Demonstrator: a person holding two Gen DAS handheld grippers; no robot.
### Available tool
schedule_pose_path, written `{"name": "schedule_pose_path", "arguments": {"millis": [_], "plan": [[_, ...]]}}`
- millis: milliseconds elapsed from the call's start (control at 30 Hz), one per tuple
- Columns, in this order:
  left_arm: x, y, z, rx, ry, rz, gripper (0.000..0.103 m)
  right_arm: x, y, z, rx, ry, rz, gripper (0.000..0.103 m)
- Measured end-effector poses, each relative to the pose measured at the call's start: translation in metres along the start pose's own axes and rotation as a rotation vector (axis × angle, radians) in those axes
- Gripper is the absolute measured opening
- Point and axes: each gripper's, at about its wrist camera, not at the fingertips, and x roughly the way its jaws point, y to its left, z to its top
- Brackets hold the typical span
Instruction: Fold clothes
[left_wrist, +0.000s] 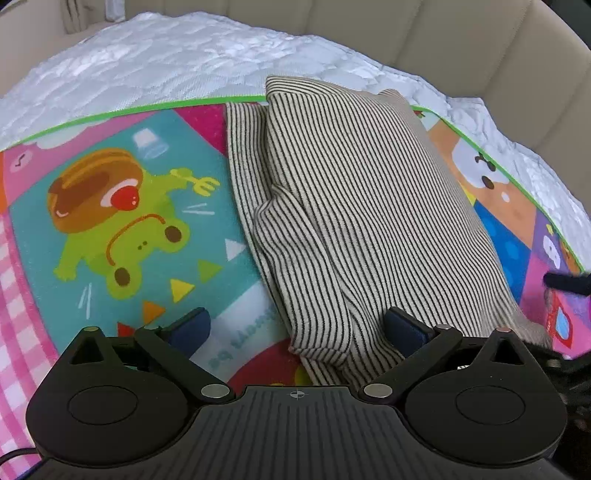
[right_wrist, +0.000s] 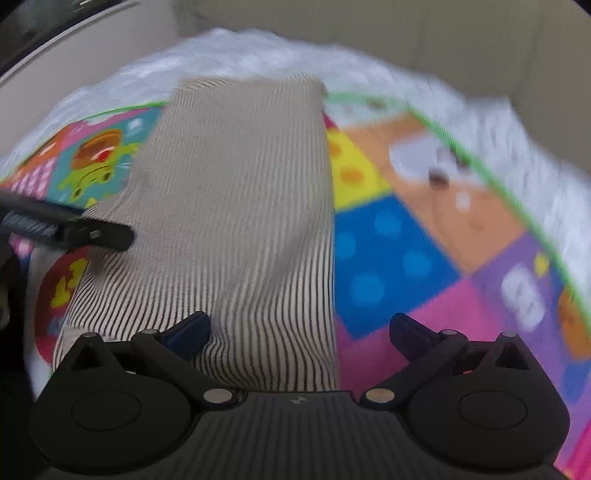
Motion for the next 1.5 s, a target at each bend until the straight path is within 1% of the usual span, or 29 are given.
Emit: {"name": "schedule_pose_path", "arguments": {"millis": [33,100,133,167,200,233,300,333,367,433,500,567,600,667,800,833,867,900,933,1000,1067,1100,1200,1233,1300,1333,1367,1433,1500], "plan": [[-0.001,0.000,0.000,0.001,0.000,0.000,0.103,-0.010,0.006,0.000,-0.052,-0.042,0.010,0.093],[-0.002,0.000,0.000,0.003,0.001,0.001,0.103,-0.031,0.017,0.001,-0.135,-0.120,0.052,0.088],[-0.002,0.001,0.000,0.004,0.001,0.001,0.103,-0.038,0.022,0.001,-0.157,-0.135,0.082,0.083],[-0.003,0.001,0.000,0.005,0.002,0.001,0.103,-0.038,0.025,0.003,-0.161,-0.125,0.101,0.079],[-0.004,0.001,-0.001,0.006,0.002,0.001,0.103,-0.034,0.027,0.006,-0.155,-0.103,0.110,0.070],[-0.004,0.001,-0.001,0.007,0.002,0.001,0.103,-0.030,0.029,0.009,-0.149,-0.082,0.119,0.065],[-0.006,0.001,-0.001,0.009,0.003,0.002,0.103,-0.011,0.030,0.008,-0.116,0.000,0.114,0.063],[-0.007,0.002,-0.001,0.010,0.003,0.002,0.103,0.001,0.030,0.005,-0.095,0.053,0.107,0.064],[-0.011,0.003,-0.002,0.018,0.004,0.005,0.103,0.007,0.028,0.003,-0.076,0.074,0.108,0.065],[-0.022,0.005,-0.004,0.054,-0.004,0.012,0.103,0.002,0.027,0.006,-0.090,0.064,0.113,0.069],[-0.033,0.006,-0.006,0.097,-0.012,0.024,0.103,-0.012,0.034,0.008,-0.165,0.020,0.134,0.070],[-0.043,0.006,-0.008,0.142,-0.017,0.041,0.103,-0.027,0.043,0.006,-0.255,-0.027,0.164,0.077],[-0.047,0.006,-0.008,0.163,-0.019,0.049,0.103,-0.032,0.050,0.004,-0.302,-0.041,0.184,0.080],[-0.055,0.005,-0.010,0.201,-0.020,0.055,0.103,-0.030,0.068,-0.004,-0.391,-0.033,0.220,0.081],[-0.067,-0.002,-0.016,0.247,-0.002,0.010,0.103,-0.009,0.106,-0.030,-0.600,-0.036,0.134,0.081],[-0.070,-0.005,-0.018,0.261,0.003,-0.009,0.103,-0.006,0.109,-0.031,-0.619,-0.044,0.115,0.082],[-0.073,-0.009,-0.021,0.282,0.002,-0.030,0.103,-0.006,0.110,-0.029,-0.609,-0.051,0.107,0.082],[-0.076,-0.013,-0.023,0.305,0.002,-0.051,0.103,-0.006,0.111,-0.026,-0.599,-0.057,0.099,0.077],[-0.077,-0.018,-0.025,0.337,0.001,-0.066,0.103,-0.006,0.104,-0.018,-0.525,-0.046,0.115,0.069],[-0.078,-0.033,-0.030,0.424,0.001,-0.087,0.103,-0.005,0.082,0.005,-0.301,-0.004,0.181,0.067],[-0.075,-0.048,-0.035,0.510,-0.001,-0.079,0.103,-0.002,0.059,0.020,-0.106,0.035,0.250,0.067],[-0.073,-0.055,-0.038,0.549,-0.002,-0.070,0.103,-0.001,0.052,0.023,-0.050,0.048,0.270,0.066],[-0.058,-0.071,-0.043,0.620,0.003,-0.029,0.103,0.000,0.045,0.026,0.037,0.074,0.307,0.066],[-0.052,-0.072,-0.041,0.612,0.001,-0.006,0.103,0.000,0.045,0.026,0.042,0.076,0.311,0.066],[-0.040,-0.073,-0.038,0.592,-0.003,0.039,0.103,-0.007,0.049,0.024,-0.022,0.053,0.292,0.066],[-0.037,-0.070,-0.034,0.560,-0.007,0.052,0.103,-0.011,0.051,0.022,-0.060,0.038,0.281,0.067],[-0.036,-0.064,-0.028,0.507,-0.009,0.047,0.103,-0.016,0.055,0.020,-0.116,0.017,0.259,0.069],[-0.037,-0.049,-0.016,0.388,-0.003,0.011,0.103,-0.027,0.065,0.011,-0.272,-0.036,0.182,0.079],[-0.038,-0.036,-0.007,0.299,0.003,-0.005,0.103,-0.024,0.075,0.001,-0.408,-0.058,0.119,0.081]]}}
